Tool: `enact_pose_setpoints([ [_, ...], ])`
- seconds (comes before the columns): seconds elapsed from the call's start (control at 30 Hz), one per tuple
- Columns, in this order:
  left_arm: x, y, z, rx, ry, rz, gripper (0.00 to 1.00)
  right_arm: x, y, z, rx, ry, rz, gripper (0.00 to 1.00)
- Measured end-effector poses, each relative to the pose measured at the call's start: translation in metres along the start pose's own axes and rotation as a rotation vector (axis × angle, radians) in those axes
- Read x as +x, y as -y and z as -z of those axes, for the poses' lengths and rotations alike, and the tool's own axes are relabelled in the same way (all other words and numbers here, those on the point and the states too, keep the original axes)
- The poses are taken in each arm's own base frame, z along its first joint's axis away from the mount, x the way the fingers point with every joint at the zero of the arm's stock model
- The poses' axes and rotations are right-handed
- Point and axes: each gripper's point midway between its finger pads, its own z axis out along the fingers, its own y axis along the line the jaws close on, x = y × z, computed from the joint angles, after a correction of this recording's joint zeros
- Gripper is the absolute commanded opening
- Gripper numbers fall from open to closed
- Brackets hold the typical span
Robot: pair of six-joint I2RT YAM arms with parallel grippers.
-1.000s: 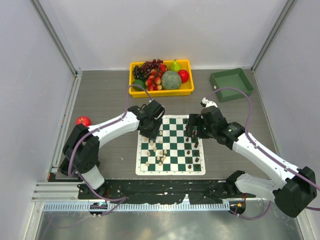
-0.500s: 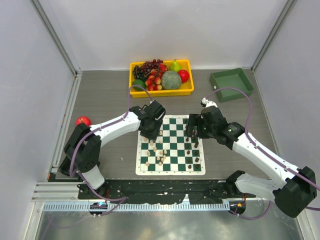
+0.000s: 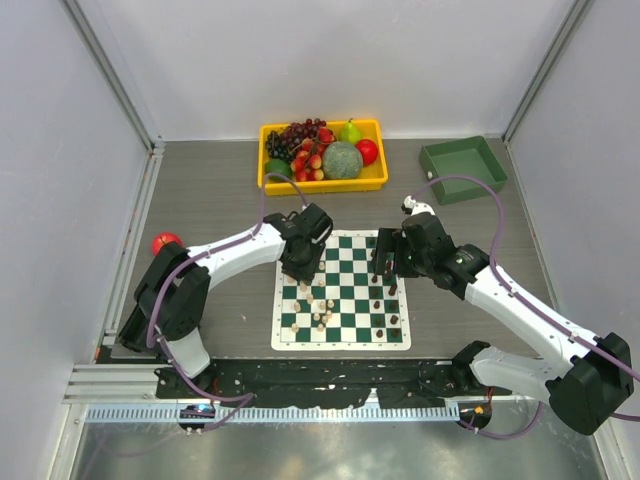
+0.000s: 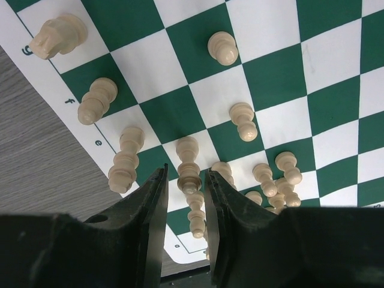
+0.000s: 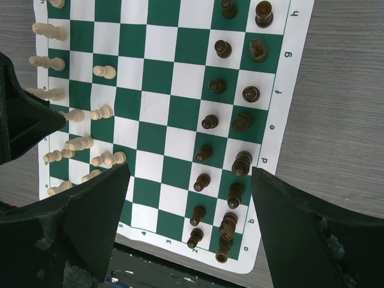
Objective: Set up the chess pieces on the board
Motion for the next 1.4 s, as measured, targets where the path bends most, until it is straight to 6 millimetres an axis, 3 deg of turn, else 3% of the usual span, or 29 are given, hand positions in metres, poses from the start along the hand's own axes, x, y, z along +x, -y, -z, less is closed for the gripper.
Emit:
enact_pose_setpoints([
  [0.4,0.003,-0.001,-0.003,-0.006,-0.017,-0.008,0.19,0.000,0.000,0.000,-0.001,0.000,0.000,0.88],
  [0.63,0.004,0.001,-0.001,0.003,-0.018,-0.026,0.16,0.000,0.000,0.000,-0.001,0.000,0.000,0.88],
  [1.0,-0.004,0.000,0.034,0.018,0.073,-0.022,0.15,0.000,0.000,0.000,-0.003,-0.002,-0.001,0.89],
  [1.4,0.029,-0.017,0.021,-0.034,-0.004,-0.027,0.15,0.001,0.000,-0.001,-0.003,-0.004,-0.005,0.89],
])
